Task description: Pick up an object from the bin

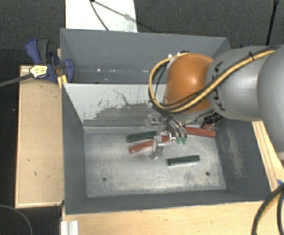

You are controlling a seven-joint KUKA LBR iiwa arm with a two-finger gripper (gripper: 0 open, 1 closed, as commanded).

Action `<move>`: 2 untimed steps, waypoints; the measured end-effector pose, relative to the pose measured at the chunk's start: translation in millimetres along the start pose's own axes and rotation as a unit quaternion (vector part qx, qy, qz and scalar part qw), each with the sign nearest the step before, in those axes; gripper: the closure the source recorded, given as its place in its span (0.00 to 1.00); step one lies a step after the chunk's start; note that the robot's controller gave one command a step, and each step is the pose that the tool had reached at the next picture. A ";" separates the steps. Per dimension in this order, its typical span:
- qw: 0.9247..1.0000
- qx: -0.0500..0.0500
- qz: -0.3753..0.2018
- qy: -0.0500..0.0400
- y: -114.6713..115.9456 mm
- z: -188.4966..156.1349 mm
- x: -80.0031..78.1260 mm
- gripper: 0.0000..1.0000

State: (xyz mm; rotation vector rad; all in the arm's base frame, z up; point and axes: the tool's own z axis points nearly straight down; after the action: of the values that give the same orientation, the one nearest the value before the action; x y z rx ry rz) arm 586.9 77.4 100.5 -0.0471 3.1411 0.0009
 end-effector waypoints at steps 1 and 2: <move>0.999 0.000 -0.037 0.000 7.8 30.8 6.9 0.00; 0.999 0.000 -0.034 0.000 7.7 30.1 6.2 0.00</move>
Offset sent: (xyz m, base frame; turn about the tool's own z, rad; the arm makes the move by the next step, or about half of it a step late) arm -0.0073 0.0075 -0.0305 -0.0759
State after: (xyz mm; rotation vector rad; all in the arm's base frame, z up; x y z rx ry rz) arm 580.5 85.0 70.4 -0.1540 3.1367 0.0016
